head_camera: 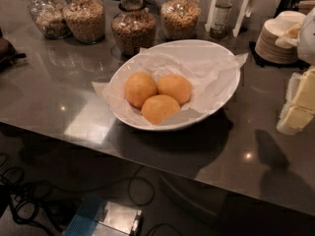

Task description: Pick orange from white bowl

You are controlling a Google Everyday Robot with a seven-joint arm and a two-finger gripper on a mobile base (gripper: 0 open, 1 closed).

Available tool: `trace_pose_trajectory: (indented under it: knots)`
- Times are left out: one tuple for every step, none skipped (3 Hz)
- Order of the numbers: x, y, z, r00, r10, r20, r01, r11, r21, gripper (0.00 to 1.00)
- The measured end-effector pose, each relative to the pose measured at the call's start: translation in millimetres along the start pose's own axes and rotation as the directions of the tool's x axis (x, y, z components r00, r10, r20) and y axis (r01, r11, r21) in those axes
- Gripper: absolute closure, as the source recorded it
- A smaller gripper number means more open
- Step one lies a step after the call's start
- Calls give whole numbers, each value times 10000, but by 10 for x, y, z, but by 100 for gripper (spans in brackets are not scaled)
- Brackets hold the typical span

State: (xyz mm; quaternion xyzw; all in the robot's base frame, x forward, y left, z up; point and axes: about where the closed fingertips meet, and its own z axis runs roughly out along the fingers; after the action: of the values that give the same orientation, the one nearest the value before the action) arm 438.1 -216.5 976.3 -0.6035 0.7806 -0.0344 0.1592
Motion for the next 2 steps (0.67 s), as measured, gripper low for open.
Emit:
trace_pose_trajectory:
  knots:
    - [-11,1,-11,10000,-29,36,29,10000,30,0]
    - [-315,169,-268,9928,-1038,597,1016,9941,388,0]
